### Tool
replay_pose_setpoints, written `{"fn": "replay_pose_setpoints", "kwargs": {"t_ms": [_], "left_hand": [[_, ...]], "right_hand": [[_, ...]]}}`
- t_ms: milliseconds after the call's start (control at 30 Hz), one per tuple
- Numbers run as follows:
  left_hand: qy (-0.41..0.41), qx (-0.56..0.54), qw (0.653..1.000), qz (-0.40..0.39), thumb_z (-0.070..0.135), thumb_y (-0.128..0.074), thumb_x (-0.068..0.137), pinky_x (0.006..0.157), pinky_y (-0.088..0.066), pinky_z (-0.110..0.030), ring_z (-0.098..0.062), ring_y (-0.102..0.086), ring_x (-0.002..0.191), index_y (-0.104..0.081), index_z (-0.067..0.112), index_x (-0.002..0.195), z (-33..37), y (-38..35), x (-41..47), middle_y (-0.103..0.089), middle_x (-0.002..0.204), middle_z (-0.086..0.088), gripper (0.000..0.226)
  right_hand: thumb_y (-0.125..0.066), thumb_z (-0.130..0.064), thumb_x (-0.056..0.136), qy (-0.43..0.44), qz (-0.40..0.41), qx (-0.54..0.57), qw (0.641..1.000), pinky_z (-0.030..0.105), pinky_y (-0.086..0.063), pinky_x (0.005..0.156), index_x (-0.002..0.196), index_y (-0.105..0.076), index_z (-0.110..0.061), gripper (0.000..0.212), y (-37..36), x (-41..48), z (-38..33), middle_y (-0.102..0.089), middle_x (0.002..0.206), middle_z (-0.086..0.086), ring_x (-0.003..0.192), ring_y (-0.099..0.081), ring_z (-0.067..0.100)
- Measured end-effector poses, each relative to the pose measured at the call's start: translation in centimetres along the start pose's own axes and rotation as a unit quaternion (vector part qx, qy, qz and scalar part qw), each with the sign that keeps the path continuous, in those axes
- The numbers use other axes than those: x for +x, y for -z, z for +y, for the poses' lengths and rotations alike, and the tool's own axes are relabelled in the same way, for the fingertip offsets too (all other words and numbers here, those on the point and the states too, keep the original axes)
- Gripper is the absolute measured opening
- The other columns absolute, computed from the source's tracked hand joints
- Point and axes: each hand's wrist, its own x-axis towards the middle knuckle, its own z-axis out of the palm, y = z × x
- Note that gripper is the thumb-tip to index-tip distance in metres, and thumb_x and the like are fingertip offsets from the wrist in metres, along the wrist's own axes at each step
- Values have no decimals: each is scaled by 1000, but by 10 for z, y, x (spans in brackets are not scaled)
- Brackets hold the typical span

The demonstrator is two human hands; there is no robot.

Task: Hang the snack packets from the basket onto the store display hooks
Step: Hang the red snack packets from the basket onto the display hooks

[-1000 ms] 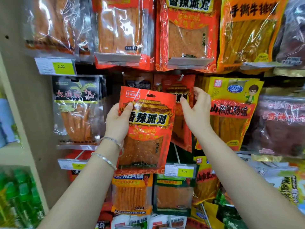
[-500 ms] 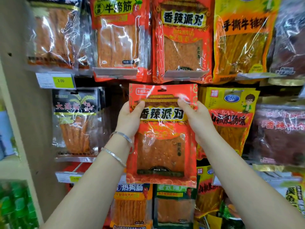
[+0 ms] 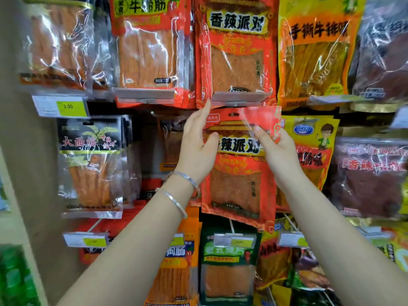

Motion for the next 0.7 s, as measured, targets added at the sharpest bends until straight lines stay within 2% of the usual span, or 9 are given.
{"fn": "replay_pose_setpoints", "kwargs": {"t_ms": [67, 133, 200, 233, 367, 467, 533, 600, 700], "left_hand": [[-6, 7, 1000, 4, 13, -48, 84, 95, -25, 0, 19, -34, 113, -33, 29, 143, 3, -3, 2, -35, 128, 11, 63], [-9, 6, 1000, 14, 15, -48, 83, 97, -29, -5, 15, -37, 113, -35, 26, 143, 4, -5, 2, -35, 124, 15, 62], [4, 0, 1000, 14, 19, -48, 82, 107, -33, -24, -2, -40, 122, -35, 32, 141, 4, -6, 2, -33, 121, 24, 62], [9, -4, 1000, 14, 21, -49, 82, 108, -33, -25, -6, -41, 123, -34, 35, 141, 4, -6, 2, -33, 120, 24, 63], [12, -27, 999, 18, 23, -49, 81, 89, -32, 0, 3, -45, 113, -33, 46, 134, 2, -3, 2, -34, 118, 26, 60], [15, -40, 999, 9, 23, -50, 81, 86, -37, -3, 5, -45, 112, -32, 56, 128, 1, -1, 2, -35, 118, 26, 60], [10, -36, 999, 3, 25, -50, 81, 86, -39, -5, 5, -45, 113, -31, 61, 124, -1, -1, 1, -35, 120, 26, 60], [1, -32, 999, 9, 22, -52, 81, 89, -40, -9, 3, -46, 112, -36, 60, 122, -7, -1, -4, -36, 121, 24, 58], [24, 10, 999, 36, 11, -57, 81, 101, -41, -33, -8, -45, 118, -52, 38, 114, -31, -1, -19, -39, 117, 19, 43]], "right_hand": [[-64, -48, 82, -35, -10, 15, 999, 35, -48, 86, 105, -64, -30, 29, 0, 3, -2, -68, 104, -16, 96, -61, -3], [-65, -48, 80, -67, -14, 35, 997, 47, -47, 97, 118, -61, -26, 44, -1, 4, -7, -64, 119, -5, 111, -59, 12], [-64, -39, 85, -63, -12, 41, 997, 49, -48, 95, 99, -66, -30, 17, -3, 6, -9, -70, 105, -6, 101, -64, 15], [-64, -36, 86, -62, -14, 37, 997, 49, -49, 94, 92, -66, -31, 8, -4, 7, -9, -70, 102, -4, 98, -65, 17], [-65, -35, 85, -72, -18, 17, 997, 52, -48, 93, 80, -67, -31, 6, -11, 10, -10, -71, 99, 4, 97, -65, 27], [-64, -35, 85, -77, -18, 13, 997, 50, -49, 91, 78, -67, -30, 8, -13, 14, -6, -71, 99, 5, 97, -64, 29], [-63, -34, 86, -72, -15, 4, 997, 46, -50, 85, 79, -66, -30, 8, -11, 16, 1, -71, 95, 4, 95, -64, 28], [-64, -35, 86, -44, -3, -20, 999, 30, -49, 74, 86, -65, -29, 6, -9, 17, 11, -68, 91, -7, 86, -63, 9], [-69, -38, 82, -1, 32, -92, 995, 3, -38, 59, 106, -54, -23, 32, -6, 10, 25, -60, 89, -15, 72, -55, -11]]}}
